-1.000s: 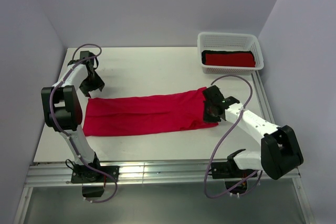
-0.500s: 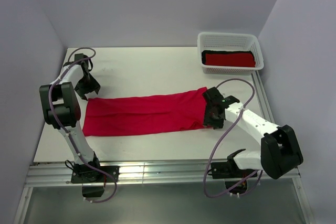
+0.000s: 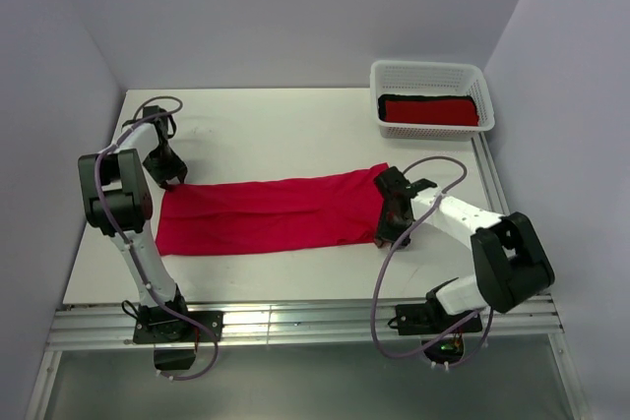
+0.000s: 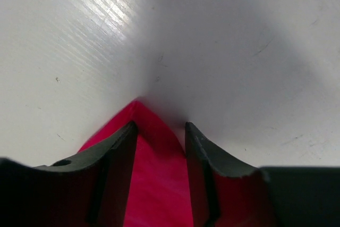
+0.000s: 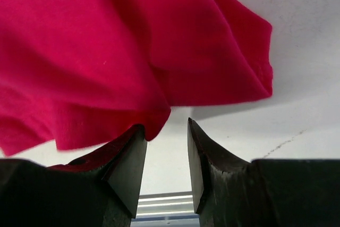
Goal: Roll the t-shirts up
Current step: Fold the tshirt
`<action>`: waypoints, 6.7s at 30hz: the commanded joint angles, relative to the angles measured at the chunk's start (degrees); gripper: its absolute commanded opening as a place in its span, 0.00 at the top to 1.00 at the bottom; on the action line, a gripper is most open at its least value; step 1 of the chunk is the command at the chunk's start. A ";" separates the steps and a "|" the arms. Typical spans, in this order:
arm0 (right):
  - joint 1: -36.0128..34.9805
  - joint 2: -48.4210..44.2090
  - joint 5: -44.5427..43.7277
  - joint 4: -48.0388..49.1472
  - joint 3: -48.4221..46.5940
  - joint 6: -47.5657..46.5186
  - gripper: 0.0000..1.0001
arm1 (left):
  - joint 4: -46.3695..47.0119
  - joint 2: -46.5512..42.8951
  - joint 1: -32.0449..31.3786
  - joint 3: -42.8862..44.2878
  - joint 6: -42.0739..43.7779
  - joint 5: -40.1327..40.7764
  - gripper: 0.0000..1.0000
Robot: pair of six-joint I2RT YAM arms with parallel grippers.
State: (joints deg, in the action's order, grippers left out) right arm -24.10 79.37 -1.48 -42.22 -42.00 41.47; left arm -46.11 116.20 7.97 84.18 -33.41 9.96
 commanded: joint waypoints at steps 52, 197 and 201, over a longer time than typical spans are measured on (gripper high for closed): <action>0.45 68.98 7.36 24.81 -92.64 4.40 0.53 | -5.91 -38.41 -12.08 -46.21 -20.64 -25.86 0.99; -42.35 17.83 7.10 36.94 -8.54 32.70 0.53 | -2.68 -37.01 -12.98 -33.91 -6.93 -10.22 0.34; -42.44 18.36 7.19 38.00 -7.05 34.20 0.63 | -2.14 -37.45 -12.98 -34.70 -7.81 -11.01 0.34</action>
State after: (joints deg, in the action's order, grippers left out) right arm -66.39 97.25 7.86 -6.55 -50.06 72.69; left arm -48.07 79.46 -4.84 49.60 -40.16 -1.61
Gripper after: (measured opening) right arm 0.385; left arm 0.658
